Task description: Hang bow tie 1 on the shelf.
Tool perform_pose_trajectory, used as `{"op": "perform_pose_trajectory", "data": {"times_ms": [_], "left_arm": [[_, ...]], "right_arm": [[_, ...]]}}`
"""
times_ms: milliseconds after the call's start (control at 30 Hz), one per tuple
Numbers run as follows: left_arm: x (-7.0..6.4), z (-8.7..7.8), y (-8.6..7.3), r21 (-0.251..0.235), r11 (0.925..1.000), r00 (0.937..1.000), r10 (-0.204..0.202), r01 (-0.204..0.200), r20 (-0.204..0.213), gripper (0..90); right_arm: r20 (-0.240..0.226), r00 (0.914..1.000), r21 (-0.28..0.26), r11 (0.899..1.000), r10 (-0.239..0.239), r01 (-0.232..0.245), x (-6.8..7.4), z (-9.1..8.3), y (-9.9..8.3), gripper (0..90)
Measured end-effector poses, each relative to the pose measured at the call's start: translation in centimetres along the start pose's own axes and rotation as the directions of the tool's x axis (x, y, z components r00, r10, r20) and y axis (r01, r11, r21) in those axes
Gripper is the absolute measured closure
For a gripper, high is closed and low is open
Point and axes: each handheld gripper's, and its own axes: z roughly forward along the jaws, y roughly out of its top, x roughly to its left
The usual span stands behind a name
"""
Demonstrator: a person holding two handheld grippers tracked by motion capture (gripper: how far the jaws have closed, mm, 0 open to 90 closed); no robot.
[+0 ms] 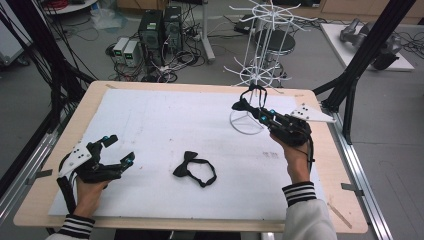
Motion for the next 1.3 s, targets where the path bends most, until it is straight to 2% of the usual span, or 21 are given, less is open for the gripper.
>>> {"op": "perform_pose_trajectory", "data": {"times_ms": [33,133,267,533,767,833,967,1100,1167,1200,1233,1267,1300], "left_arm": [[0.0,0.0,0.0,-0.001,1.0,1.0,-0.001,0.001,0.0,10.8],[0.0,0.0,0.0,-0.006,1.0,1.0,-0.003,0.003,-0.004,10.8],[-0.1,0.1,0.1,0.001,1.0,1.0,-0.006,0.006,-0.006,10.8],[0.0,0.2,0.2,0.007,0.9999,0.9999,-0.011,0.011,-0.003,10.8],[0.1,0.0,0.1,0.0,0.9999,0.9999,-0.013,0.013,-0.009,10.8],[0.2,-0.1,0.0,0.003,0.9999,0.9998,-0.015,0.015,-0.009,10.8],[0.3,-0.1,0.0,0.0,0.9999,0.9999,-0.011,0.011,-0.009,10.8],[0.3,0.0,-0.1,-0.007,0.9999,0.9999,-0.013,0.013,-0.007,10.8],[0.3,0.0,-0.1,-0.01,0.9999,0.9999,-0.013,0.013,-0.006,10.8],[0.3,0.0,-0.1,-0.01,0.9999,0.9999,-0.012,0.012,-0.006,10.8],[0.3,0.0,-0.2,-0.01,0.9999,0.9999,-0.011,0.01,-0.006,10.8],[0.3,0.0,-0.2,-0.01,0.9999,0.9999,-0.013,0.013,-0.009,10.8],[0.3,-0.1,-0.3,-0.008,0.9999,0.9999,-0.008,0.008,-0.007,10.8]], "right_arm": [[0.0,1.0,0.0,1.0,0.0,0.0,0.0,0.0,0.0,81.4],[-0.008,0.9992,0.008,0.999,0.04,-0.04,-0.4,0.1,-0.6,81.1],[-0.004,0.9987,0.031,0.998,0.051,-0.051,-0.6,0.0,-1.0,81.0],[0.009,0.9965,0.038,0.996,0.083,-0.084,-1.3,0.0,-1.9,80.7],[0.021,0.9976,0.048,0.997,0.066,-0.067,-1.2,0.2,-2.1,79.9],[0.043,0.9983,0.068,0.997,0.041,-0.044,-1.1,0.4,-2.1,79.4],[0.044,0.9984,0.078,0.996,0.036,-0.039,-1.1,0.5,-2.1,79.0],[0.068,0.9976,0.09,0.996,0.015,-0.021,-1.1,0.6,-2.1,75.3],[0.087,0.9962,0.099,0.995,-0.002,-0.006,-1.0,0.7,-2.2,55.9],[0.103,0.9941,0.098,0.995,-0.032,0.022,-1.0,0.7,-2.2,46.2],[0.117,0.992,0.1,0.994,-0.047,0.036,-0.8,0.7,-2.1,39.7],[0.117,0.992,0.1,0.994,-0.047,0.036,-0.8,0.7,-2.1,39.7],[0.121,0.9909,0.093,0.995,-0.059,0.048,-0.8,0.8,-2.1,26.0]]}}
